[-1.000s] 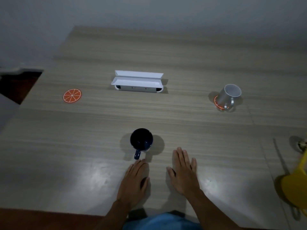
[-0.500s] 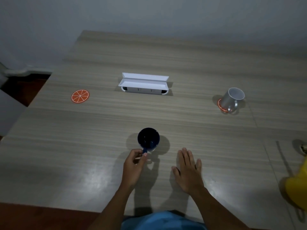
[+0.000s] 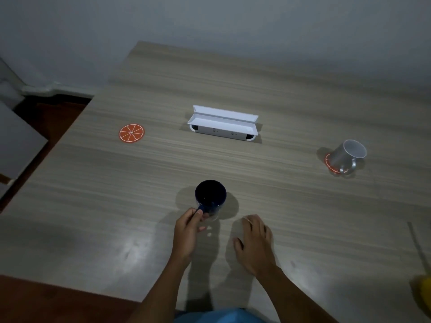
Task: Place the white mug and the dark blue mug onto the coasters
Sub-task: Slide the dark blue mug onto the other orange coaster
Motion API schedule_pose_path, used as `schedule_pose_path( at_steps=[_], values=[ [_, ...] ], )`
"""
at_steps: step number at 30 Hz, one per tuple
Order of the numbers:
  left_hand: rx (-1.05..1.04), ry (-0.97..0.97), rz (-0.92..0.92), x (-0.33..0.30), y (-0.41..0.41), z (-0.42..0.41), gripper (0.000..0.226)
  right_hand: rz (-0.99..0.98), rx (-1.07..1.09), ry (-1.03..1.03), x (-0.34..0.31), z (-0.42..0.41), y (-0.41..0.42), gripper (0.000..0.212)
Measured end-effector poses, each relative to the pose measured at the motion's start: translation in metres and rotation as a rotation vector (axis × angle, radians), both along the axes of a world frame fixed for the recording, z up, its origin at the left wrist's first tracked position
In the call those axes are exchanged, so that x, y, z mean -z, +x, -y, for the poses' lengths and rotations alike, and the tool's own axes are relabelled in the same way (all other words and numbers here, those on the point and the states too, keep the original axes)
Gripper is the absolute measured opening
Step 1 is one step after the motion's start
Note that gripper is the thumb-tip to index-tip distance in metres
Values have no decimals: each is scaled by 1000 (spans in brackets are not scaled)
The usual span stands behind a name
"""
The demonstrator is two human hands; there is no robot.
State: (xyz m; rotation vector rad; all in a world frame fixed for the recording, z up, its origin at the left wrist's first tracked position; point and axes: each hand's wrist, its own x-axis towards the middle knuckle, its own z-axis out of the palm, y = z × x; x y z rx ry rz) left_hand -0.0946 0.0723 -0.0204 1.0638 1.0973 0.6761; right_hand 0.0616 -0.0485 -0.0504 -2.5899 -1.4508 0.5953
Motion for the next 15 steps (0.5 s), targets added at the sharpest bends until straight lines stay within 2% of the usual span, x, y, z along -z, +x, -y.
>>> schedule_pose_path(
  at_steps=[5,11,15],
  values=[
    [-108,53,-4,-5,-34,-46,42,-18,-163,-29,-3,-66,-30,72],
    [-274,87,-15,-1,-73,-129,35,-25,-305,-56,6,-153,-77,84],
    [-370,80,12,7,-92,-183,30,-15,-314,-28,23,-188,-98,88]
  ],
)
